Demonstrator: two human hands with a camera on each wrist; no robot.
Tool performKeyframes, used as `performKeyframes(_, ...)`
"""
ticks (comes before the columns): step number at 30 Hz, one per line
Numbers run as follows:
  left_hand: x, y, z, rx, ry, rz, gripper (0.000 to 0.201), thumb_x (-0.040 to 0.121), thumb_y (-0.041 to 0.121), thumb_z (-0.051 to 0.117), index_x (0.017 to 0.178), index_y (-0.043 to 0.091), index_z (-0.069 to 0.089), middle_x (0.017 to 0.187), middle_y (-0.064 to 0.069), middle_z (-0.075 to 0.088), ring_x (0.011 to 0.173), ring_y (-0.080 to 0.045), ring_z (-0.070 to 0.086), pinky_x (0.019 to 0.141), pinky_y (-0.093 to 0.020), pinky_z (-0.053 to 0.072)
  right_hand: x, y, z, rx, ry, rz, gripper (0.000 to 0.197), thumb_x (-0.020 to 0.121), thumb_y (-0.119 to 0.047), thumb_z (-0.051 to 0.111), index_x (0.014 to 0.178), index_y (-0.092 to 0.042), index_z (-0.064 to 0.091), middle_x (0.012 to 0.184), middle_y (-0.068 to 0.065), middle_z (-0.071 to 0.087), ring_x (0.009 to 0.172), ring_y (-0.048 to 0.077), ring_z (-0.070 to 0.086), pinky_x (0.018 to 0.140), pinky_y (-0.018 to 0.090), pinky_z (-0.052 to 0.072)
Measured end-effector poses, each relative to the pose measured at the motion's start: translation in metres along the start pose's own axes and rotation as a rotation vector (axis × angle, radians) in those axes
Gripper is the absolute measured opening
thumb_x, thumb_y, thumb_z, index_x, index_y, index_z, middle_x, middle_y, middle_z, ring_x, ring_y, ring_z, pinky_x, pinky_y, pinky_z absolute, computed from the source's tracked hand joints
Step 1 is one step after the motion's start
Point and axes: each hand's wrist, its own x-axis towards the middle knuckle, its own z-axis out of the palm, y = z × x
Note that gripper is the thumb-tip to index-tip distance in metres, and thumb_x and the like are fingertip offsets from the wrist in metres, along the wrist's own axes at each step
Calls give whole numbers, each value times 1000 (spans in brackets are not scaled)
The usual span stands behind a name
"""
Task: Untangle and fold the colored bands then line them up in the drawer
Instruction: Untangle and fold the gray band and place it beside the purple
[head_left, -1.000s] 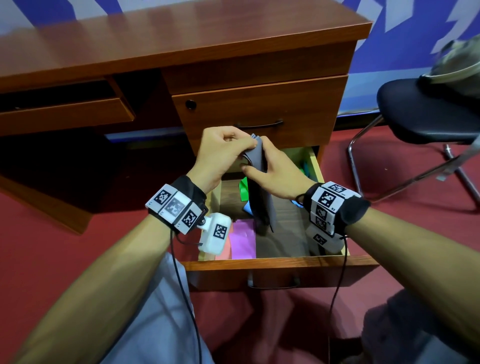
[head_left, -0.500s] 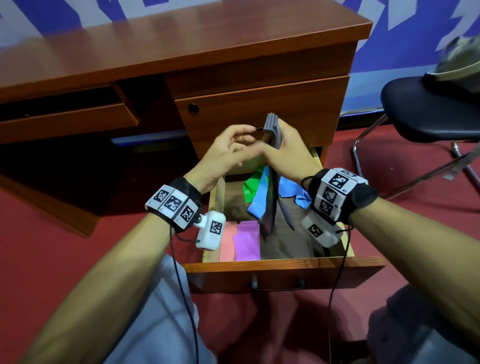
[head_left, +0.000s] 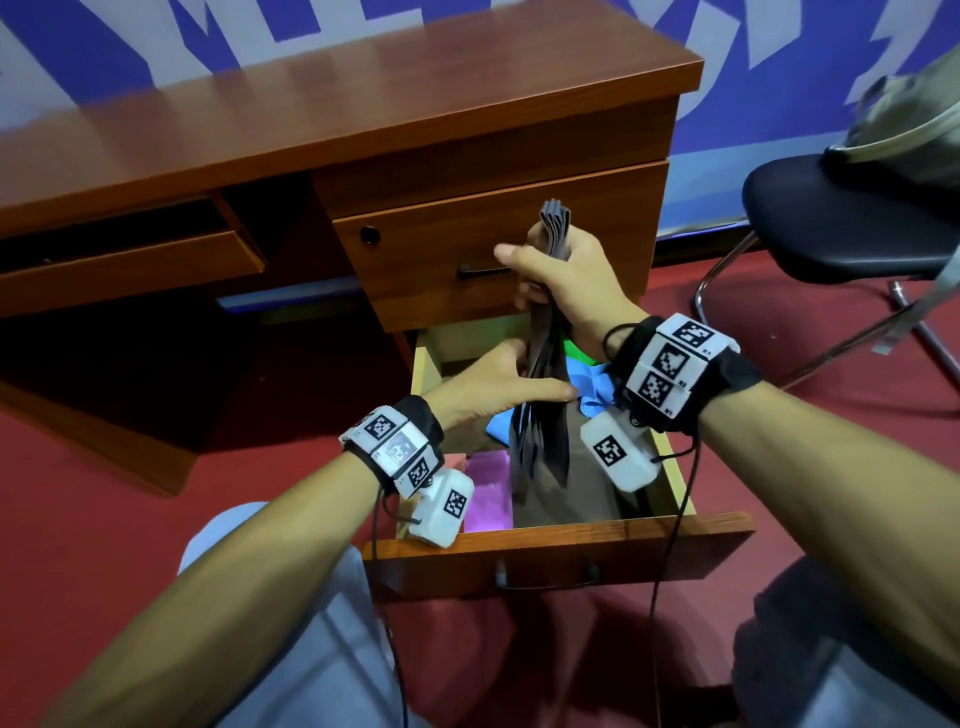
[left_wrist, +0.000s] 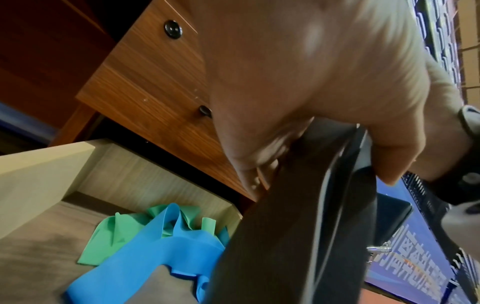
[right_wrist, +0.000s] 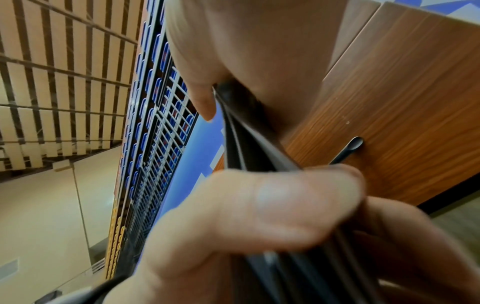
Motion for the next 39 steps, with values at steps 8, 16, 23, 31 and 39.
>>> performKeyframes(8, -2, -17, -12, 130, -2, 37, 42, 74, 35, 83, 105, 22, 58, 93, -2, 65, 82, -12, 61, 78, -31, 47, 4, 2, -18, 276, 262, 156, 25, 93, -16, 65, 79, -18, 44, 53, -4, 30, 44, 14, 27, 50, 28, 33)
performKeyframes(16, -10, -34, -20, 282, 10, -70, 15, 73, 28, 71, 79, 22, 58, 68, 6, 54, 64, -13, 52, 67, -33, 42, 13, 0, -25, 453, 445, 163, 32, 95, -12, 60, 71, -18, 38, 52, -2, 29, 43, 15, 31, 50, 28, 34)
performKeyframes(23, -17, -44, -32, 575, 146, -95, 13, 86, 33, 69, 87, 24, 61, 79, 2, 63, 70, -20, 59, 60, -28, 41, 20, 12, -39, 518, 526, 215, 20, 94, -14, 60, 91, -13, 40, 51, -2, 29, 44, 14, 30, 51, 27, 36)
performKeyframes(31, -25, -31, -41, 485, 38, -137, 53, 88, 63, 67, 101, 12, 64, 74, 8, 53, 62, -9, 48, 59, -24, 37, 26, 23, -41, 522, 553, 219, 28, 91, -10, 57, 74, -17, 37, 54, -1, 25, 43, 14, 25, 49, 25, 32)
performKeyframes(39, -26, -15, -58, -311, 91, -343, 26, 77, 16, 46, 99, 3, 52, 77, -4, 59, 57, -14, 48, 48, -22, 35, 26, 25, -64, 621, 511, 263, 34, 82, -5, 51, 64, -21, 26, 55, -4, 19, 43, 13, 18, 46, 27, 27)
